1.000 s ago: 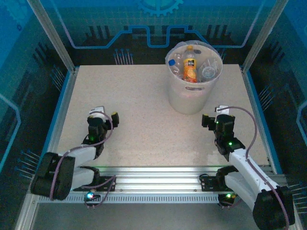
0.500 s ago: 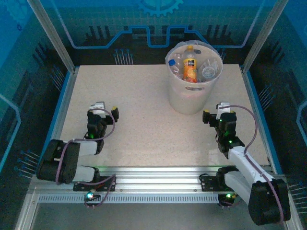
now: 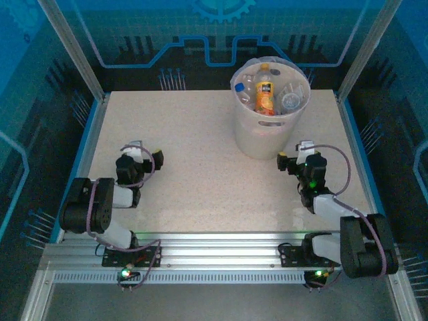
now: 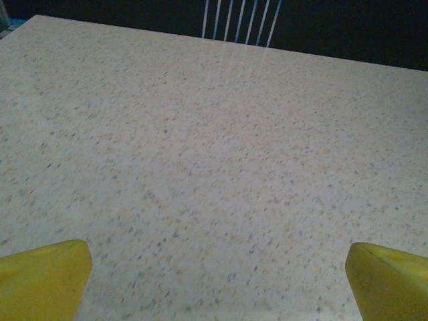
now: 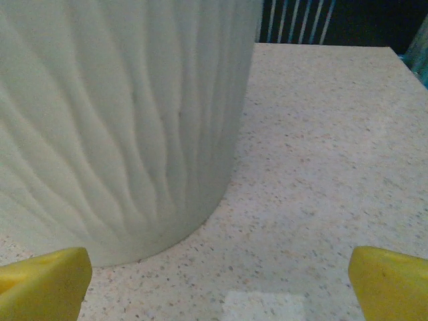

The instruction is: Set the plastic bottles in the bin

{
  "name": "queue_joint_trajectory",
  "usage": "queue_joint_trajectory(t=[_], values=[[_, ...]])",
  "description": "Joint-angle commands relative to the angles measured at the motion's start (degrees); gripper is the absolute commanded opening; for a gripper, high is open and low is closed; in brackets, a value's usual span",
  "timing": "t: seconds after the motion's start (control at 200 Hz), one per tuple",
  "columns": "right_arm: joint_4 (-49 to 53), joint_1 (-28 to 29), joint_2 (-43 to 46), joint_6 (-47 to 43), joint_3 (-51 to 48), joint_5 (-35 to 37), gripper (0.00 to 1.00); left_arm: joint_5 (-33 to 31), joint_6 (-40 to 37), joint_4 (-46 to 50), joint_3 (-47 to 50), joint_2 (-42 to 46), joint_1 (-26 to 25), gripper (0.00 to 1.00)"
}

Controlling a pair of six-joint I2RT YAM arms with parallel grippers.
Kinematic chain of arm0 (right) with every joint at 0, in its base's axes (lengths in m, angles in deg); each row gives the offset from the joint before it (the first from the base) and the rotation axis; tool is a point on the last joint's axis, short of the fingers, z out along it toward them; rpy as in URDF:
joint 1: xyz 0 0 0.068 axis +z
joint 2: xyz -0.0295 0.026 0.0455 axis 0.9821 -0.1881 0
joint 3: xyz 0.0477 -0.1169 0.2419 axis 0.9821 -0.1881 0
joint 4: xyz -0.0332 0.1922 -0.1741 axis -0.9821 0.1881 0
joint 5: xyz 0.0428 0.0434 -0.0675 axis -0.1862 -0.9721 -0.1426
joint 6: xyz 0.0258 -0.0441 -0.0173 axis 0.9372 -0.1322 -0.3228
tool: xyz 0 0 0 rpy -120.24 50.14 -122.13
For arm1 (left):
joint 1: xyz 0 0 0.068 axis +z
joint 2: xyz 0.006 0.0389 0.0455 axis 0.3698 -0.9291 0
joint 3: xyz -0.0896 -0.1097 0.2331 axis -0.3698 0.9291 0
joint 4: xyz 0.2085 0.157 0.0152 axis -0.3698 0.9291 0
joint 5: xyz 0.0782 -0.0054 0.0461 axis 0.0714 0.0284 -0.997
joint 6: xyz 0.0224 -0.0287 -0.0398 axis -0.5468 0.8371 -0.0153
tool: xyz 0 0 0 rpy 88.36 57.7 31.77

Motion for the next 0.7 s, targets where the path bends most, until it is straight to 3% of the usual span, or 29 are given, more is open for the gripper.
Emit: queue_joint_trajectory(t=[0.0, 0.215, 0.34, 0.695], values=[[-7.7, -1.0, -3.2, -2.3, 0.9, -4.9, 1.0, 4.1, 0.1, 2.0, -1.9, 0.3, 0.3, 0.99], [-12.2, -2.4, -11.2, -2.3, 2.0, -9.2, 1.0, 3.6, -0.1, 2.4, -2.0, 0.3, 0.0, 0.99], [-13.7, -3.2, -16.4, -0.6, 3.6, -8.2, 1.0, 3.9, -0.3, 2.5, -2.1, 0.3, 0.0, 0.99], [-9.7, -0.7, -16.4, -2.1, 5.5, -3.8, 1.0, 5.9, -1.4, 3.9, -2.8, 0.3, -0.3, 0.99]])
